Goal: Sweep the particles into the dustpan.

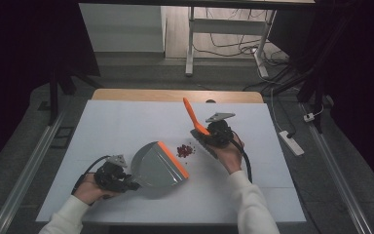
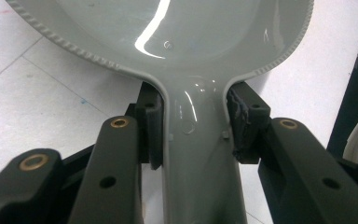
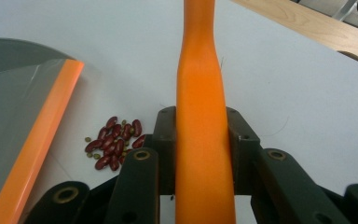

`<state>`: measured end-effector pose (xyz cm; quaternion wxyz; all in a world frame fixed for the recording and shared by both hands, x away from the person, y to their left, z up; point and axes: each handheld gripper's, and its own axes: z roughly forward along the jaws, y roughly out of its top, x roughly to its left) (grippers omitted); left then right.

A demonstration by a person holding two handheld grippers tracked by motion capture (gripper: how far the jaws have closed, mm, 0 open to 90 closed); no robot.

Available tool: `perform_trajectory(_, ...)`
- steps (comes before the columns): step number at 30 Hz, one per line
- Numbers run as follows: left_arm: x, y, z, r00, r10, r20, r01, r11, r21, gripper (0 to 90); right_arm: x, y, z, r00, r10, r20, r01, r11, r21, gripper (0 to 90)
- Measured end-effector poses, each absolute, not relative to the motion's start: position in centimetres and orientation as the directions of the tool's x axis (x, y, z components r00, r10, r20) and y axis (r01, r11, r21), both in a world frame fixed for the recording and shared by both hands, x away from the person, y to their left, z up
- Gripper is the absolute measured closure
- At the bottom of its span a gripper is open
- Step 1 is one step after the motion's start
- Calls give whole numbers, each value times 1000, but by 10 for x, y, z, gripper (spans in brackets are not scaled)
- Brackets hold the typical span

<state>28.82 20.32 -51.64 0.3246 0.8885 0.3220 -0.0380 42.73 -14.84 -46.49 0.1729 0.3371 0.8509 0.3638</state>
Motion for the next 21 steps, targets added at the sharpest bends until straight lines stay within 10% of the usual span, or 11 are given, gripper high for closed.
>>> perform_trajectory(21, 289, 201, -519, 790, 535, -298, 602, -588, 540, 616, 441, -135, -479, -712, 701, -46, 482, 535, 694, 699)
